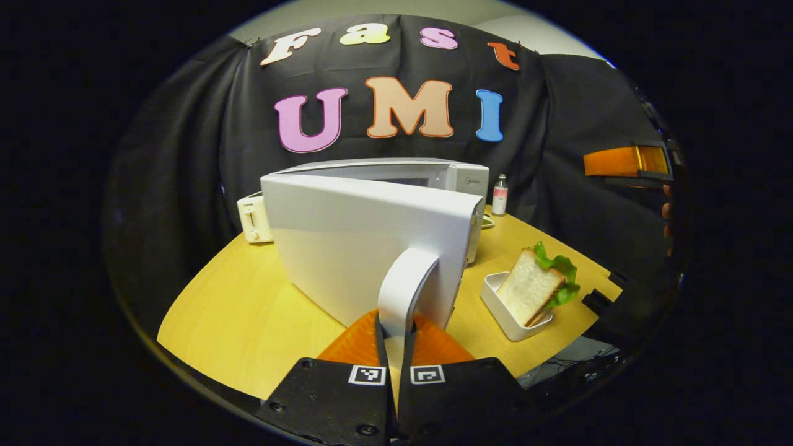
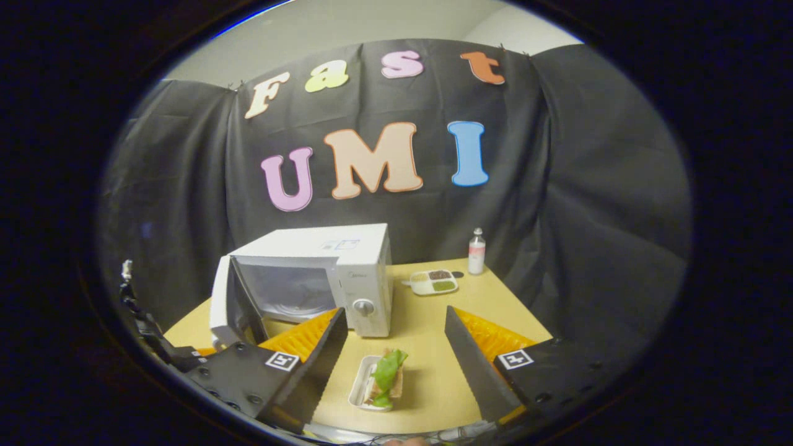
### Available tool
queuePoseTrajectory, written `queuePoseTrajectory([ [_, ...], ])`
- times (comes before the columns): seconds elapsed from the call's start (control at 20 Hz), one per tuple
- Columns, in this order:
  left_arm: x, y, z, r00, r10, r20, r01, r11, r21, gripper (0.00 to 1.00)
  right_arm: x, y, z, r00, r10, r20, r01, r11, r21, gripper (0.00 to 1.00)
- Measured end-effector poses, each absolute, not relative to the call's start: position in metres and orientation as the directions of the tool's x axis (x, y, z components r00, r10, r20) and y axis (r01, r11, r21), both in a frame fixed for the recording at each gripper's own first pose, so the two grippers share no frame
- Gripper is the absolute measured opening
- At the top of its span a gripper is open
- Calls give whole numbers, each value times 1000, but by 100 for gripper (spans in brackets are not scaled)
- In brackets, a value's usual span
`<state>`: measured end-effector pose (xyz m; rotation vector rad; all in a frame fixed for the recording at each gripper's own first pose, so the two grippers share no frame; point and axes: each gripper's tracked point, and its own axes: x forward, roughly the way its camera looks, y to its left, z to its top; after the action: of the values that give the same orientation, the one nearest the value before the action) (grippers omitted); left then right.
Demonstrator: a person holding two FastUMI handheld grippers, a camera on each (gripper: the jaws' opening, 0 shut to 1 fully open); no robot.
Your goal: Open the microwave oven with the left hand, put the food in, and close the microwave oven.
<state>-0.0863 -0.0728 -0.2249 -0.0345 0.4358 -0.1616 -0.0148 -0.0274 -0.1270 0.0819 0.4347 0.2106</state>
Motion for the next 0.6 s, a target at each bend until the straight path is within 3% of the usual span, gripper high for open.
queuePoseTrajectory([
  [0.2,-107,-35,-225,892,-123,-434,111,992,-54,0,-10,-14,-179,838,205,-506,-157,978,136,96],
  [0.25,-111,-25,-225,893,-113,-437,99,994,-53,0,-9,-11,-190,827,197,-526,-149,980,133,89],
  [0.3,-115,-16,-227,894,-99,-437,86,995,-50,0,-10,-7,-204,816,193,-546,-145,981,130,96],
  [0.6,-130,38,-230,897,-17,-443,2,999,-34,0,-13,1,-283,709,148,-690,-116,989,93,97],
])
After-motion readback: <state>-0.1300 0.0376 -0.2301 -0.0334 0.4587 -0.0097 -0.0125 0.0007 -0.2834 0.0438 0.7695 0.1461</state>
